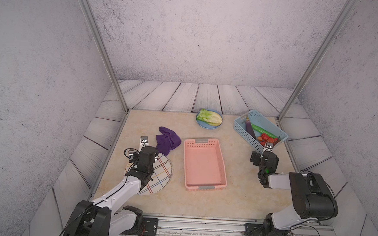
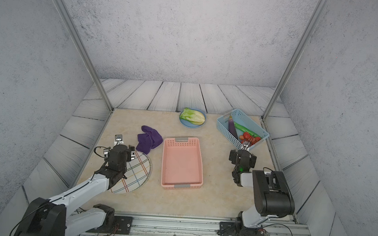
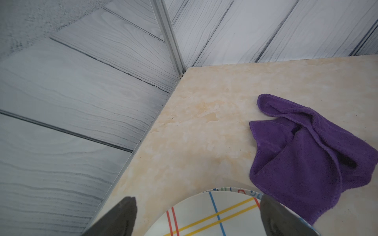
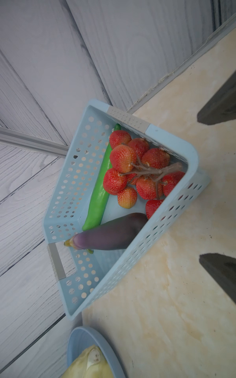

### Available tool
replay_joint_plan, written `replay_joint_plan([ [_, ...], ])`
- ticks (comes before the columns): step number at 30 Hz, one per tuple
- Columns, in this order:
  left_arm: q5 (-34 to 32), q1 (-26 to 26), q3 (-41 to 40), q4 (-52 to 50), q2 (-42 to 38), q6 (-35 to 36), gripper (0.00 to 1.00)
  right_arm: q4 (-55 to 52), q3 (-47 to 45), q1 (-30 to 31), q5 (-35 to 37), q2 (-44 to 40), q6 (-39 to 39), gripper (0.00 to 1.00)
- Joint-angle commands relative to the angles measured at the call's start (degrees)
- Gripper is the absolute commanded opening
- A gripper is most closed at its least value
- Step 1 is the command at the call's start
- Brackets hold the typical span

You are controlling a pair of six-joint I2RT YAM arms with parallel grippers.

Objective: Wipe the wet plate dry
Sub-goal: Reset both arms

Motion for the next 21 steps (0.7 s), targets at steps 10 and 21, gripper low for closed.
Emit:
replay_joint_plan([
  [10,16.42,10.66,6.51,18.91,22.48,4.3,0.99,4.47,-0.38,0.06,-1.45,-0.1,-1.06,0.99],
  [21,19.1,13.49,-0.28,32.38,24.46,1.85,0.99,7.09,-0.99,0.01,-1.6,0.63,-1.3,0.99],
])
